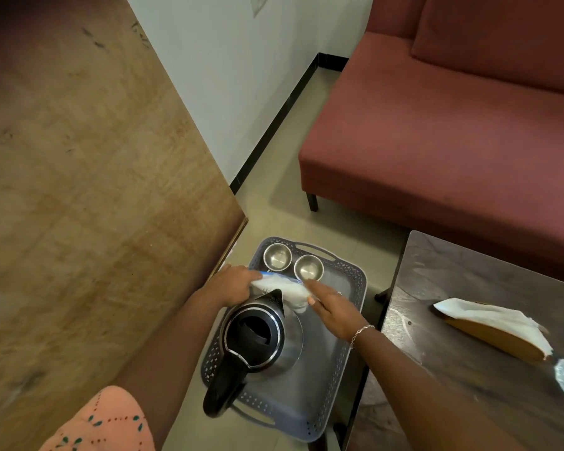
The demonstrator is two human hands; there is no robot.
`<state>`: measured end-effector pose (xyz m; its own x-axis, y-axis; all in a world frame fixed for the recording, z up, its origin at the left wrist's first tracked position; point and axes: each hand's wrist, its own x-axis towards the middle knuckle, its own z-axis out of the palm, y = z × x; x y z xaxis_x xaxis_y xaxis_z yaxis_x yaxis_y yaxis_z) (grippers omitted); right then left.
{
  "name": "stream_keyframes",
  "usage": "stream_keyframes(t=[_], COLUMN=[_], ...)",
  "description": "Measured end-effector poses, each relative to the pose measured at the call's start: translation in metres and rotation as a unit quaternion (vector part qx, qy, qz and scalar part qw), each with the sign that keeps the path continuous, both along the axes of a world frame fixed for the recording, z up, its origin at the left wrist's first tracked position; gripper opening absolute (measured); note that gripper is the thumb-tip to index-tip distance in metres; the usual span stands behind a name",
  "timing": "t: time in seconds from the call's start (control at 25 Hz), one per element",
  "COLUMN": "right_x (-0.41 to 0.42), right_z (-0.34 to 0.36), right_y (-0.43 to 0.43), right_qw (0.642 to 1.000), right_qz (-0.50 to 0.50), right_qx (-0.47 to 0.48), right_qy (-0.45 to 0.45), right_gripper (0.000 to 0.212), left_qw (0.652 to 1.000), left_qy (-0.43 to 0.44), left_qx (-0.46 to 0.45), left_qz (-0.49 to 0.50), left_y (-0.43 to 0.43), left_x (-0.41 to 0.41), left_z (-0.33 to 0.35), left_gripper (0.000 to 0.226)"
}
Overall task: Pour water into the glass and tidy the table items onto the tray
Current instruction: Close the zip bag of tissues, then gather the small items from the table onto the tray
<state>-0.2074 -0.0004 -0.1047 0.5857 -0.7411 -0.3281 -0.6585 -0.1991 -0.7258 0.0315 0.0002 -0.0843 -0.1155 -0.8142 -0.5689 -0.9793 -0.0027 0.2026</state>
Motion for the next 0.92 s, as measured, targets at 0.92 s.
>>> stream_keyframes(t=[0.92], right_x=[-0.342], right_z=[0.103], right_y=[0.181], right_qw=[0.943], right_qz=[-0.108], right_qx=[-0.233], right_qy=[0.213], right_gripper=[0.058], left_qw=[0.977], left_qy=[0.024], left_qx=[-0.192], left_qz=[0.091], left_y=[0.202], left_x=[-0.372], left_z=[0.082], left_gripper=[0.07])
